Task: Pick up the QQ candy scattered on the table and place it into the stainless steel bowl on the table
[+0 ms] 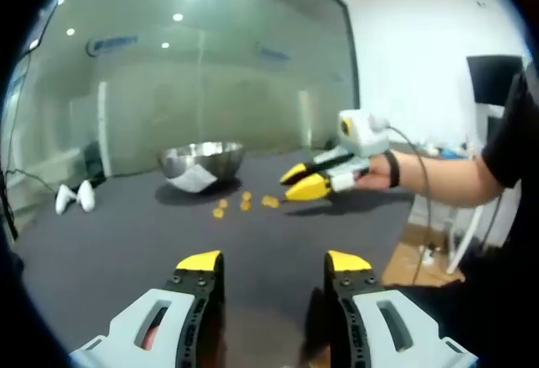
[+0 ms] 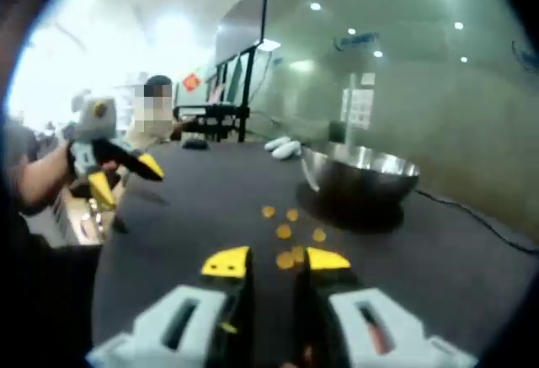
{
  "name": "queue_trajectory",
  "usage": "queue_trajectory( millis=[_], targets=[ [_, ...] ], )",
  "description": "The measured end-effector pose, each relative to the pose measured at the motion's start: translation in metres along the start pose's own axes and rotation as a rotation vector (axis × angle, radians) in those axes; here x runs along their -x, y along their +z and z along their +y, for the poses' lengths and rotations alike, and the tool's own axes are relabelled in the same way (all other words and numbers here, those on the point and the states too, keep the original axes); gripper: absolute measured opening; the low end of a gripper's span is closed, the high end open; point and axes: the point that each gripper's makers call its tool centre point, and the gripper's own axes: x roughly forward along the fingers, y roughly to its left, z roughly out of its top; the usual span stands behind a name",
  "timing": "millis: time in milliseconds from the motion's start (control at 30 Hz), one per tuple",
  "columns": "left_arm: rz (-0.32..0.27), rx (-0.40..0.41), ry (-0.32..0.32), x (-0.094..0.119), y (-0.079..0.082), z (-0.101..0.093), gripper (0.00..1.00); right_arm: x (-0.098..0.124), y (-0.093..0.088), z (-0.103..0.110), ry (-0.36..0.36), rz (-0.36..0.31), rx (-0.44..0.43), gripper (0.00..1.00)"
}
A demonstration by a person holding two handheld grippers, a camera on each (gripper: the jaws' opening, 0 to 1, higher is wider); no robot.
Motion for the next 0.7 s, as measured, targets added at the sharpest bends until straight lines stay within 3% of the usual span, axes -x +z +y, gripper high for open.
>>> queue_trajectory(
  millis=[133, 400, 467, 700],
  targets=[
    [0.000, 0.006, 0.004, 0.000, -0.002, 0.001, 0.49, -0.003, -0.011, -0.004, -0.002, 0.034, -0.009, 0.20],
    [-0.008, -0.004, 0.000, 0.002, 0.001, -0.002, 0.49, -0.023, -0.014, -0.013, 0.016, 0.069, -0.014, 0.20],
    [-0.006, -0.013, -0.002, 0.004, 0.002, -0.003, 0.49, -0.028, -0.015, -0.014, 0.016, 0.087, 0.017, 0.20],
    [-0.008, -0.011, 0.011, 0.005, 0.004, -0.002, 0.48, -0.040, -0.012, -0.014, 0.027, 0.088, -0.005, 0.20]
  ],
)
